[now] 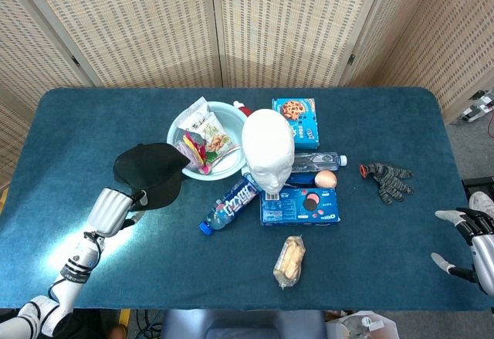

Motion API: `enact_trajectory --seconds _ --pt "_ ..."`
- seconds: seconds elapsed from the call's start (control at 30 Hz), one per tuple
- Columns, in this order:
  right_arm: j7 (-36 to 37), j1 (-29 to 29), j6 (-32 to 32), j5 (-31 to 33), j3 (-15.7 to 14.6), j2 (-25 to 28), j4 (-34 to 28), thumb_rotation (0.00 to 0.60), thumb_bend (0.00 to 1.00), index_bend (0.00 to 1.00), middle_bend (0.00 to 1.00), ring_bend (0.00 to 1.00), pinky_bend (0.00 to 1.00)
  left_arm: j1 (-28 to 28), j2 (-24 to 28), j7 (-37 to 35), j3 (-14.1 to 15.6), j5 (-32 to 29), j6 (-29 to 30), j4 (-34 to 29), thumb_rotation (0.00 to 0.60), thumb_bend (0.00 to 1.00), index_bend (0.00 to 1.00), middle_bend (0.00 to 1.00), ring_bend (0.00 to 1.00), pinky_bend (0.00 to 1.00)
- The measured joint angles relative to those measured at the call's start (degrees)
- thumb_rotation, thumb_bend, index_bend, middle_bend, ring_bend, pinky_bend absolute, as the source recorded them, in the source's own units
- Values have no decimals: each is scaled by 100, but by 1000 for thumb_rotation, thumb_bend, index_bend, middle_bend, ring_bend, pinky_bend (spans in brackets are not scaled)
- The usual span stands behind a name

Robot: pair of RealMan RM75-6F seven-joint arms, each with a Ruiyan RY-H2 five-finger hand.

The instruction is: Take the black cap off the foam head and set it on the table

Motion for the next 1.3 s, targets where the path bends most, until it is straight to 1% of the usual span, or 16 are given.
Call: enact_trajectory --seconds 0.17,0.23,0.3,0.43,0.57,0.73,0.83,0.9,0.97,1.07,1.17,1.2,1.3 --pt "7 7 -16 7 -2 -15 14 600 138 293 310 193 214 41 88 432 35 -192 -383 -451 600 490 530 1000 1000 1000" --pt "6 8 -17 5 -3 -17 16 600 137 293 310 193 214 55 109 620 43 -270 -526 -617 600 460 501 1000 1000 1000" --pt "10 5 -9 0 -6 -17 17 600 137 293 310 193 214 68 102 768 38 -337 -615 -722 600 430 468 1000 1000 1000" --pt "21 -11 32 -7 -5 -13 23 600 137 293 310 193 214 90 59 956 11 -406 -686 -802 600 411 444 1000 1000 1000" --pt "29 -17 25 4 -9 -16 35 600 138 293 310 193 214 125 62 1118 0 -502 -781 -903 600 349 361 1000 1000 1000" --pt "41 -8 16 -1 -10 -24 43 600 138 293 310 193 214 193 103 1467 7 -579 -838 -1033 600 340 376 1000 1000 1000" --pt "49 -5 16 -5 -10 -23 44 600 138 293 310 193 214 223 138 1651 20 -606 -869 -1078 600 330 363 999 1000 1000" --pt "35 -3 16 -9 -9 -19 41 600 138 293 310 193 214 244 166 1823 30 -626 -892 -1116 600 310 322 995 1000 1000" --pt "34 -4 23 -14 -10 -18 36 600 138 293 310 193 214 270 198 1929 24 -690 -928 -1214 600 262 256 989 999 1000" --pt "35 -11 38 -12 -9 -17 37 600 138 293 310 193 214 307 260 2037 -4 -807 -970 -1396 600 137 139 972 992 1000" --pt "36 -17 51 -17 -10 -11 35 600 138 293 310 193 214 353 331 2316 -44 -936 -988 -1598 600 18 27 952 983 1000" --pt "38 -20 59 -19 -9 -9 34 600 138 293 310 193 214 373 362 2443 -66 -1002 -994 -1686 600 3 6 946 981 1000" --pt "42 -29 74 -22 -11 -3 35 600 138 293 310 193 214 421 455 2732 -125 -1175 -1007 -1938 600 0 0 924 971 1000"
